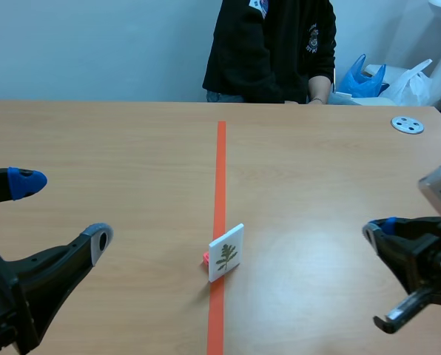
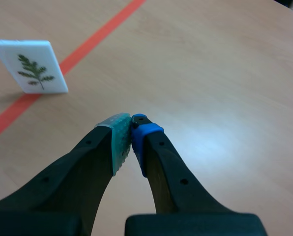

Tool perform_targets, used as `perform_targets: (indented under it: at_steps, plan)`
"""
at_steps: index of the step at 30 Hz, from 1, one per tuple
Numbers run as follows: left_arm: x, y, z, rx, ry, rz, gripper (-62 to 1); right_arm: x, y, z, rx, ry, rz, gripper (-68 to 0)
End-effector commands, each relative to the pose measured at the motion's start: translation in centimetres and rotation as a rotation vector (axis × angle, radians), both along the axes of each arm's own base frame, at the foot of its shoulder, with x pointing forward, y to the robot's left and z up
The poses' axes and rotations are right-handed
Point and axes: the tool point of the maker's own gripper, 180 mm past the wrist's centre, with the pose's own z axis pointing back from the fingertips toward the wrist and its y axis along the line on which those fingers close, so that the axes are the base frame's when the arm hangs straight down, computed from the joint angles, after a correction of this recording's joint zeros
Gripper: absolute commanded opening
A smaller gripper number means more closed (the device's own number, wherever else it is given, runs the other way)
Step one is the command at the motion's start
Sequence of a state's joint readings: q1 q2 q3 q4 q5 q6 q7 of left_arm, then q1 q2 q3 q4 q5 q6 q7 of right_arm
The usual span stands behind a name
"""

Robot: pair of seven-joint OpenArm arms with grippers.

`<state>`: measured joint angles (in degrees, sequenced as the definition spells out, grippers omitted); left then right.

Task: Sort the leaf by its shape. The table is split by an orange tape line. A compound leaf with several leaflets goes to the left side, a simple leaf with one blade goes to the right side. Return to the home posture when a red brick is placed on the table.

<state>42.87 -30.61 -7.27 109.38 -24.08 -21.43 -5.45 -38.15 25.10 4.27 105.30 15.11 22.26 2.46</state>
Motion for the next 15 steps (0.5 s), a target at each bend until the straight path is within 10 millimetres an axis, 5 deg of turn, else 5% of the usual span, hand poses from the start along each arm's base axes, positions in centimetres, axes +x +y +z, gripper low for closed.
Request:
perform_targets:
  at_steps: [1, 8, 11, 15]
  plan:
    - [0.1, -0.4, 0.9, -0.028, -0.027, -0.003, 1.4, 0.1, -0.5, 1.1, 0.008, -0.022, -0.014, -66.4]
    - [0.1, -0.4, 0.9, -0.028, -0.027, -0.003, 1.4, -0.6, -5.4, 2.4, -0.009, -0.003, -0.178, -62.6]
    - [0.1, -0.4, 0.9, -0.028, -0.027, -0.003, 1.4, -0.8, -7.8, 2.5, -0.009, 0.026, -0.269, -51.3]
    - [0.1, -0.4, 0.9, -0.028, -0.026, -0.003, 1.4, -0.6, -10.0, 3.8, 0.006, 0.003, -0.338, -24.6]
